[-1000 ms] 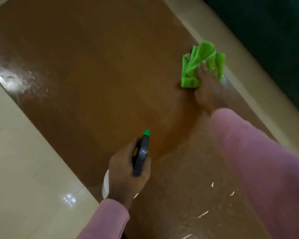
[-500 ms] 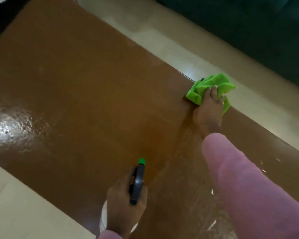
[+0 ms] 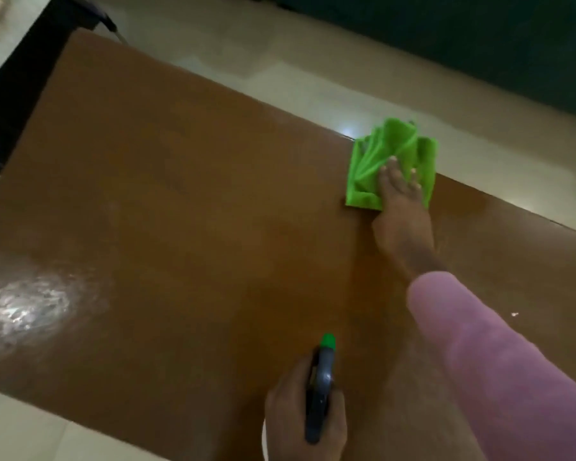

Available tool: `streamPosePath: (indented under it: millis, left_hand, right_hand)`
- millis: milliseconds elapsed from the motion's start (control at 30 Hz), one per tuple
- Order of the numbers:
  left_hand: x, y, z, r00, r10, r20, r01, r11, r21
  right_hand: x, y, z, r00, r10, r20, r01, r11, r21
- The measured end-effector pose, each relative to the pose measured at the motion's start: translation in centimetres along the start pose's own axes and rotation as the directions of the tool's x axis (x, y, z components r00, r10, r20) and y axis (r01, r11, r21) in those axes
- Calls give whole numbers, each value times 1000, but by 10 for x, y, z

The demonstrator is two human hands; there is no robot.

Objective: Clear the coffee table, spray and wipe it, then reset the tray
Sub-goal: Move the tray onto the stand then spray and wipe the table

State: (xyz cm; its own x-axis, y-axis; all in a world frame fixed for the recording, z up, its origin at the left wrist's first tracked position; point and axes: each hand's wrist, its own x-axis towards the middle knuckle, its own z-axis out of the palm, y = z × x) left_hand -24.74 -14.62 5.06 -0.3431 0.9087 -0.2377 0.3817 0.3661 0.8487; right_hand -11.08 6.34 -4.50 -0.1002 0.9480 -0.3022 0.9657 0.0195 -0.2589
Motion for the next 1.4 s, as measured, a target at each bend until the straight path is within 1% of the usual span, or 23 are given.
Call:
streamPosePath:
  millis: [33,100,133,167,233,300,367,433,500,567,633,733,800,867,933,1000,1067,1100,1133,1200,1267,1333,1400]
  left_hand:
    - [15,-21,-17,997,-17,78,20,999,-37]
    - [36,-34,-42,994,-105,-23,104,994,-34]
    - [47,-38,-57,992,-114,-61,112,993,-46]
    - [64,-44,-74,989,-130,-71,126,990,-59]
    - [92,-56,-102,983,-131,-129,125,990,-58]
    - [108,-64,-114,976,-96,-194,91,995,-33]
    - [112,-70,-119,971,-98,-217,98,995,-12]
    - [111,-66,-120,976,-81,-201,82,997,-4]
    - [109,-62,-118,989,-29,-147,30,1000,1]
    - [108,-58,-116,996,-21,-88,21,1000,-10]
    - [109,-58,-117,996,-21,-88,18,999,-42]
    - [111,-60,-118,994,-2,-108,-9,995,-104]
    - [110,-61,-116,994,27,-103,-38,994,-107]
    - [105,-60,-110,997,42,-64,-46,997,-65]
    - [99,-56,-105,997,69,-20,-69,998,2]
    - [92,-53,-103,994,109,26,-110,993,43]
    - [85,-50,-102,989,128,79,-132,990,42]
    - [81,-49,-101,986,128,107,-132,990,38]
    - [80,-49,-100,983,128,129,-132,991,25]
    - [73,-50,-97,979,113,169,-114,993,-4]
    - [64,-53,-93,978,81,194,-79,997,-18]
    - [57,-56,-87,980,52,193,-51,999,-11]
    - [49,-55,-78,980,-6,201,15,999,-45]
  right_hand:
    - [5,-13,0,993,121,-3,-121,992,36]
    - [17,-37,2,942,336,-5,-335,938,88]
    - [28,-59,6,914,405,-22,-401,910,103]
    - [42,-93,7,908,417,-38,-410,904,124]
    - [74,-161,17,956,288,-59,-278,951,135]
    - [98,-226,31,997,56,-62,-52,996,67]
    - [105,-276,46,983,-185,-6,184,982,-38]
    - [102,-281,53,940,-336,56,339,938,-76]
    - [91,-248,45,924,-378,56,381,920,-88]
    - [74,-192,34,964,-264,3,264,962,-77]
    - [50,-129,20,998,-37,-58,35,999,-39]
    - [22,-66,1,954,289,-85,-285,957,47]
    - [20,-69,3,934,351,-65,-342,932,121]
    - [17,-97,14,955,294,-52,-285,949,133]
    - [2,-132,33,995,98,-7,-97,990,100]
    - [-28,-158,49,989,-138,52,133,987,89]
    - [-63,-147,53,959,-271,87,265,961,79]
    - [-79,-127,53,961,-262,83,255,963,85]
    - [-93,-103,52,976,-209,58,203,975,94]
    - [-124,-49,51,1000,-20,1,20,994,105]
    - [-152,-10,50,981,189,-31,-182,971,154]
    - [-164,-15,52,932,361,-41,-335,898,283]
    - [-177,-53,63,900,436,-9,-403,840,362]
